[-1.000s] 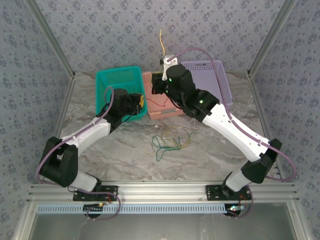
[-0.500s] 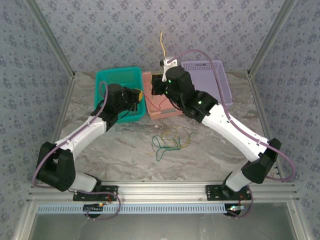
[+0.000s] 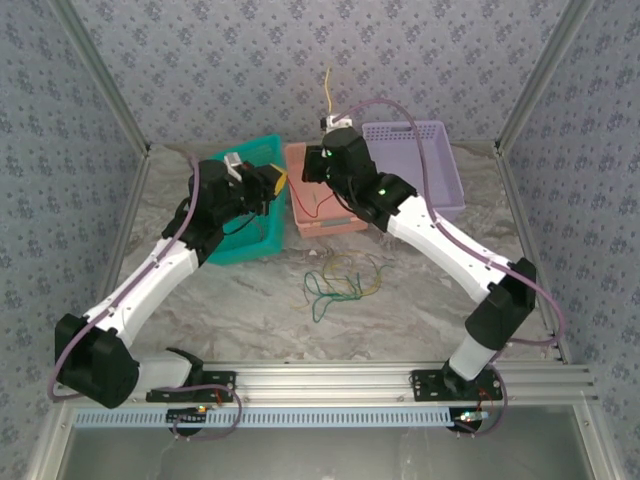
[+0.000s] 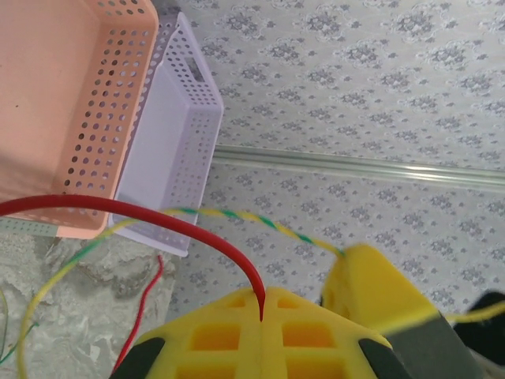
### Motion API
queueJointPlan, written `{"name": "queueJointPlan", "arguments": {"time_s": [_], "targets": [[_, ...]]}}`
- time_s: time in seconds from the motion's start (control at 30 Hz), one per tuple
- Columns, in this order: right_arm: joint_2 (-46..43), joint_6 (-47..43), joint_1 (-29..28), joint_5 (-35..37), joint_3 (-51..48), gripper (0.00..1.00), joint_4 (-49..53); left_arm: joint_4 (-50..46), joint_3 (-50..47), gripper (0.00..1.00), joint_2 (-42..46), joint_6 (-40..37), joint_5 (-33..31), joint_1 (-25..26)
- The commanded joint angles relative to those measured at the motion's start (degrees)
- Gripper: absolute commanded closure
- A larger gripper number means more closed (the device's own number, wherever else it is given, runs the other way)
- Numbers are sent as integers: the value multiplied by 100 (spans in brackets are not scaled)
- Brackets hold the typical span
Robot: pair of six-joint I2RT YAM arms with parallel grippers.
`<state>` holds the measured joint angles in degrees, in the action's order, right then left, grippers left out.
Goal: Untangle the cables
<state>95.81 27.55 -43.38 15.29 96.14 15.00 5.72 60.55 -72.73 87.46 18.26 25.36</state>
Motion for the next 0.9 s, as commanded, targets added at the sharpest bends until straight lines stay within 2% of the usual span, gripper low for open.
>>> {"name": "queueJointPlan", "arguments": {"time_s": [0.0,0.23,0.37,0.47,0.6,0.73,0.87], "targets": [[208,496,144,-112,-4,100,-531,199,10,100,-49,-195,232,-66],[537,1041,511,272,-220,100,-1070,693,-401,100,-195,-68,341,-137],[587,1082,594,874,-158,100,-855,234,-234,100,-246,-507,338,-163],[381,903,557,1490,-244,100,-686,-212,-179,100,-398,-1049,213,-207],[254,664,526,2362,-5,100,139,-569,-183,100,-511,-1760,-140,-234],[-104,275,491,2859,-324,100,-35,-4,-478,100,-597,-1971,-146,-405],[-357,-55,469,3229,-350,100,38,215,-393,100,-675,-2010,197,-695]]}}
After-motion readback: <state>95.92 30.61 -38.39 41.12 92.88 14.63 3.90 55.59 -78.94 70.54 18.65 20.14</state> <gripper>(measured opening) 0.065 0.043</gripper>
